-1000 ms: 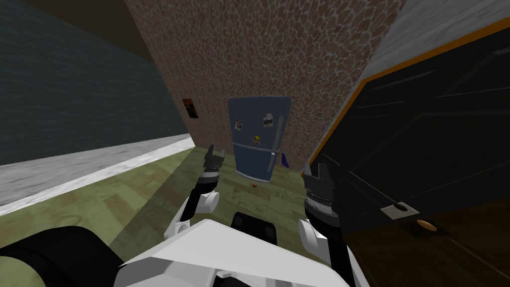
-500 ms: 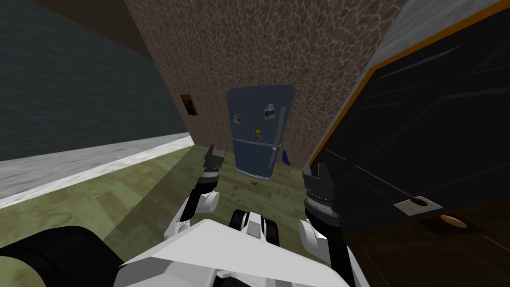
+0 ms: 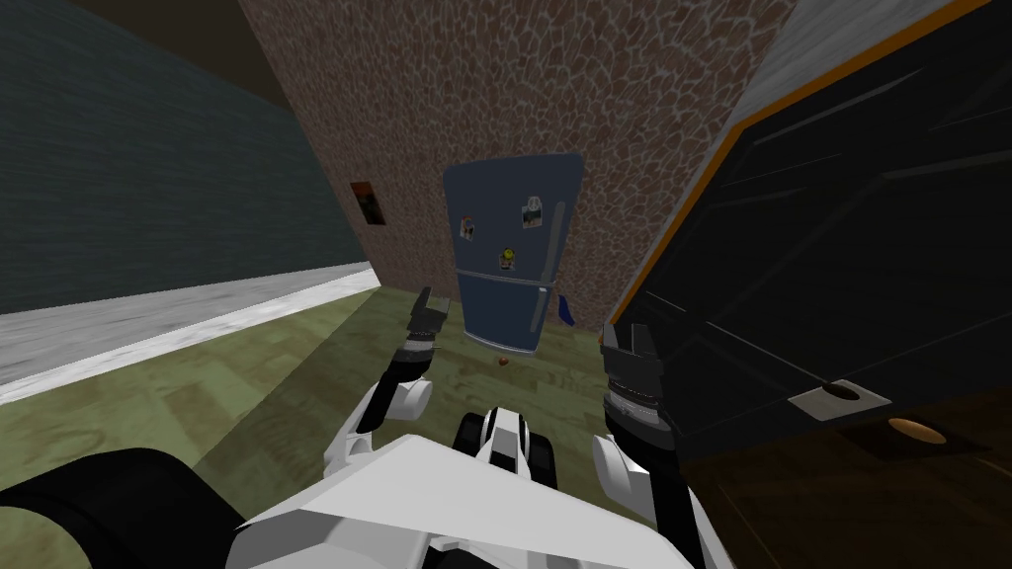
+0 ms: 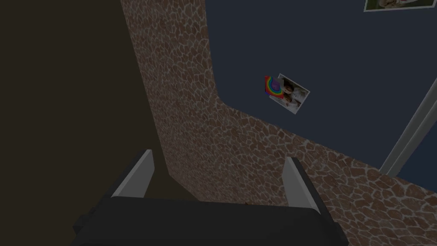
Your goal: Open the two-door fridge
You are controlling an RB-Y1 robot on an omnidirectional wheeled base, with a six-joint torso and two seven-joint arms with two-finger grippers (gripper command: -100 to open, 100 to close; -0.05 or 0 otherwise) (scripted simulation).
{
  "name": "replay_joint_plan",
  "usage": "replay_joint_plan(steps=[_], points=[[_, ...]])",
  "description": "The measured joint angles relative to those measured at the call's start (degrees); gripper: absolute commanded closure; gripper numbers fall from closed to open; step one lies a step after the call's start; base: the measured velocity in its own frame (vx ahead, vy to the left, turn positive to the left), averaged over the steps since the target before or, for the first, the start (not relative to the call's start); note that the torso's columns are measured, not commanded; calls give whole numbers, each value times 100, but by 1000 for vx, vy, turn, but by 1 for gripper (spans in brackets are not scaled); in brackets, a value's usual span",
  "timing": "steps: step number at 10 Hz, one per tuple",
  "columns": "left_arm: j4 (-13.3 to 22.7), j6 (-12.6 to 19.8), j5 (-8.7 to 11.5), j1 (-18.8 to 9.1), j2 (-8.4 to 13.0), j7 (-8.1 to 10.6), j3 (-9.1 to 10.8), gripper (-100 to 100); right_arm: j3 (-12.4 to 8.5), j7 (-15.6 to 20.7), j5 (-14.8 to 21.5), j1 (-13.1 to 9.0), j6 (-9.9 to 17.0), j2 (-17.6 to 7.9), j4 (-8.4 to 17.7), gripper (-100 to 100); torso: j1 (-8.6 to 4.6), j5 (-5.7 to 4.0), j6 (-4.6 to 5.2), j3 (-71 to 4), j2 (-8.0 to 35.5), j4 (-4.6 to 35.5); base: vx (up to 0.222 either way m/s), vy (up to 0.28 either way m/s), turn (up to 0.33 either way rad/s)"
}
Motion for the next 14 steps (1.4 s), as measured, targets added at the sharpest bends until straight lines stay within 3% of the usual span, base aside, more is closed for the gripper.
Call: replay_joint_plan(steps=[5,14], points=[[608,-272,93,-287,422,-294,14,-100,0,0,0,1,0,0,0,0,2,0,0,2,7,3,99,-89,-58],[1828,-864,286,-852,611,-923,32,-100,0,0,0,0,0,0,0,0,5,2,-1,6,13,5,102,-89,-62]])
